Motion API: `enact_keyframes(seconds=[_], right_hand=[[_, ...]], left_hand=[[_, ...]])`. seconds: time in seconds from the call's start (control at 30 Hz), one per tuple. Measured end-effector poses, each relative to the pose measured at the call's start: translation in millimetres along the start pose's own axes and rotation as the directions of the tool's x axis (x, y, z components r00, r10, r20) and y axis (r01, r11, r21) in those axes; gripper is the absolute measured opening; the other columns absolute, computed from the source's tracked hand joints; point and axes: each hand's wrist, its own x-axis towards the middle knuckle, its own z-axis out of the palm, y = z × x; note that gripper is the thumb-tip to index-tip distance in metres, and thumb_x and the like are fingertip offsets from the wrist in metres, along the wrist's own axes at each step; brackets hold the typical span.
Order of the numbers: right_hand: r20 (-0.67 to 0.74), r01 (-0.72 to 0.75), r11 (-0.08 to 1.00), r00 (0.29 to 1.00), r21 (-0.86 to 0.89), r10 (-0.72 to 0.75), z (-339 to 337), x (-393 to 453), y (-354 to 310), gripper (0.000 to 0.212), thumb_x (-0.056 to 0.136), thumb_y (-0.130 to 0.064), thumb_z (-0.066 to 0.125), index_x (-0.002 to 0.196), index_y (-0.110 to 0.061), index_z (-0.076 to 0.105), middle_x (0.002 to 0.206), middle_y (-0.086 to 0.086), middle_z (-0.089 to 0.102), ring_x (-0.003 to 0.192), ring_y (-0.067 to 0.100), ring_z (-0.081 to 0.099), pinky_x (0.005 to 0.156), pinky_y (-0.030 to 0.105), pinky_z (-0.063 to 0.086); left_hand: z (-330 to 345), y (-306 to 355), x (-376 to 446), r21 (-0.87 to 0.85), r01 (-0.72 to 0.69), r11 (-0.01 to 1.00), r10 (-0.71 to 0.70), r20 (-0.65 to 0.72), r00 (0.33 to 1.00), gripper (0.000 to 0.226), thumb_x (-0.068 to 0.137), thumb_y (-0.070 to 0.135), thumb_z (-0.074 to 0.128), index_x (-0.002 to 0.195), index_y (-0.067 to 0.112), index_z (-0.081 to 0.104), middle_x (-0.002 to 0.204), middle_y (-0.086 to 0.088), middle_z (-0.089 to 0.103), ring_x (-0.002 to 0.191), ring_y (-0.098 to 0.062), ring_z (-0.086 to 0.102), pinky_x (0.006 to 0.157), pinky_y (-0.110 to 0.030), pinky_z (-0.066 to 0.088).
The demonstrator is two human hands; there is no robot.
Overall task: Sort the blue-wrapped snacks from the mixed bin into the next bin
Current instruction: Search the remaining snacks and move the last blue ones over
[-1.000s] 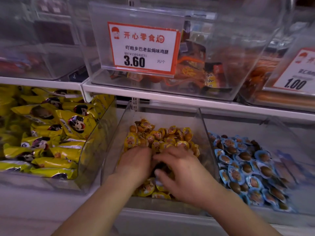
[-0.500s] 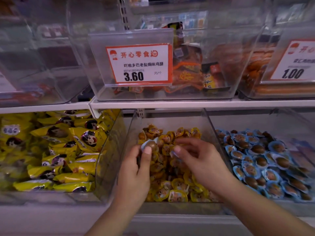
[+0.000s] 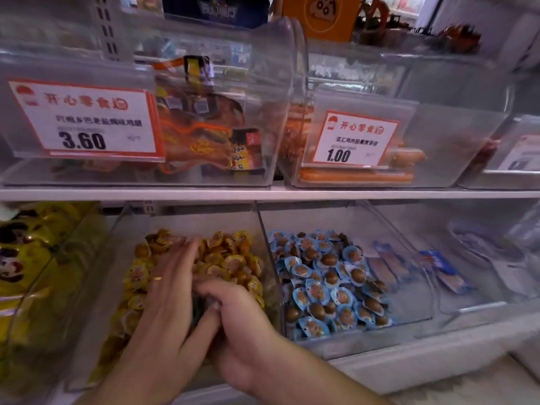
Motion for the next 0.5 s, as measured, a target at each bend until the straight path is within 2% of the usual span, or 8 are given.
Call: enact_keyframes(seconds=[0.07, 0.13, 0.23, 0.27, 0.33, 0.4, 0.5], right_hand=[[0.007, 0.102, 0.988, 0.995, -0.114, -0.102, -10.4, -4.2, -5.1, 0.029, 0.089, -0.005, 0.054, 0.108, -0.011, 0.075, 0.098, 0.009, 0.074, 0.086, 0.018, 0.072, 0.071, 0.03, 0.056], [-0.023, 0.183, 0.968, 0.982, -0.172, -0.189, -23.7, -10.6, -19.6, 0.025, 0.088, 0.003, 0.058, 0.106, -0.007, 0.073, 0.086, 0.012, 0.071, 0.068, 0.013, 0.068, 0.055, 0.023, 0.051], [-0.035, 0.336, 0.891, 0.931, -0.304, -0.363, -52.2, -22.0, -60.3, 0.028, 0.078, -0.004, 0.067, 0.105, -0.009, 0.071, 0.097, 0.02, 0.074, 0.079, 0.022, 0.065, 0.05, 0.022, 0.044], [-0.014, 0.37, 0.85, 0.914, -0.376, -0.404, -64.0, -27.6, -76.7, 0.03, 0.075, -0.007, 0.067, 0.105, -0.012, 0.072, 0.099, 0.019, 0.074, 0.081, 0.025, 0.063, 0.05, 0.023, 0.043], [-0.014, 0.356, 0.756, 0.9, -0.549, -0.435, -91.3, -38.6, -106.0, 0.03, 0.076, -0.015, 0.065, 0.104, -0.018, 0.075, 0.098, 0.014, 0.076, 0.078, 0.021, 0.065, 0.053, 0.023, 0.044], [-0.081, 0.246, 0.646, 0.898, -0.723, -0.433, -121.7, -47.9, -125.8, 0.026, 0.078, -0.025, 0.068, 0.102, -0.024, 0.076, 0.096, 0.004, 0.078, 0.079, 0.013, 0.07, 0.064, 0.023, 0.052], [-0.185, 0.025, 0.437, 0.883, -0.899, -0.432, -166.8, -50.5, -133.4, 0.013, 0.088, -0.033, 0.07, 0.097, -0.03, 0.079, 0.096, -0.01, 0.077, 0.094, 0.005, 0.071, 0.087, 0.032, 0.056]], left_hand=[[2.4, 9.2, 1.9, -0.046, -0.048, 0.998, 0.05, 0.05, 0.997, 0.083, 0.079, 0.047, 0.043, 0.155, 0.025, 0.014, 0.163, 0.004, 0.014, 0.153, -0.011, 0.007, 0.121, -0.028, 0.009], [6.0, 13.1, 0.1, -0.071, -0.092, 0.993, 0.096, 0.066, 0.993, 0.084, 0.083, 0.048, 0.047, 0.157, 0.025, 0.013, 0.163, 0.008, 0.013, 0.152, -0.01, 0.008, 0.12, -0.022, 0.01], [6.9, 9.5, 1.2, -0.144, -0.058, 0.988, 0.059, 0.003, 0.998, 0.07, 0.092, 0.053, 0.045, 0.155, 0.035, 0.022, 0.16, 0.021, 0.02, 0.149, -0.002, 0.016, 0.112, -0.008, 0.016], [6.6, 5.5, 4.0, -0.119, -0.033, 0.992, 0.033, -0.007, 0.999, 0.061, 0.093, 0.055, 0.044, 0.15, 0.041, 0.03, 0.155, 0.028, 0.025, 0.145, 0.004, 0.022, 0.109, -0.005, 0.02], [8.1, -10.7, 9.0, 0.015, -0.004, 1.0, 0.003, 0.048, 0.999, 0.038, 0.095, 0.051, 0.046, 0.133, 0.047, 0.05, 0.138, 0.037, 0.04, 0.133, 0.007, 0.038, 0.101, -0.005, 0.027], [9.9, -30.4, 11.3, 0.131, 0.012, 0.991, -0.034, 0.167, 0.985, 0.023, 0.098, 0.042, 0.052, 0.119, 0.046, 0.059, 0.125, 0.034, 0.049, 0.123, 0.004, 0.047, 0.096, -0.011, 0.033], [12.5, -49.5, 11.0, 0.186, 0.061, 0.981, -0.112, 0.282, 0.953, 0.021, 0.097, 0.04, 0.053, 0.116, 0.046, 0.06, 0.125, 0.034, 0.047, 0.121, 0.011, 0.044, 0.093, -0.007, 0.031]])
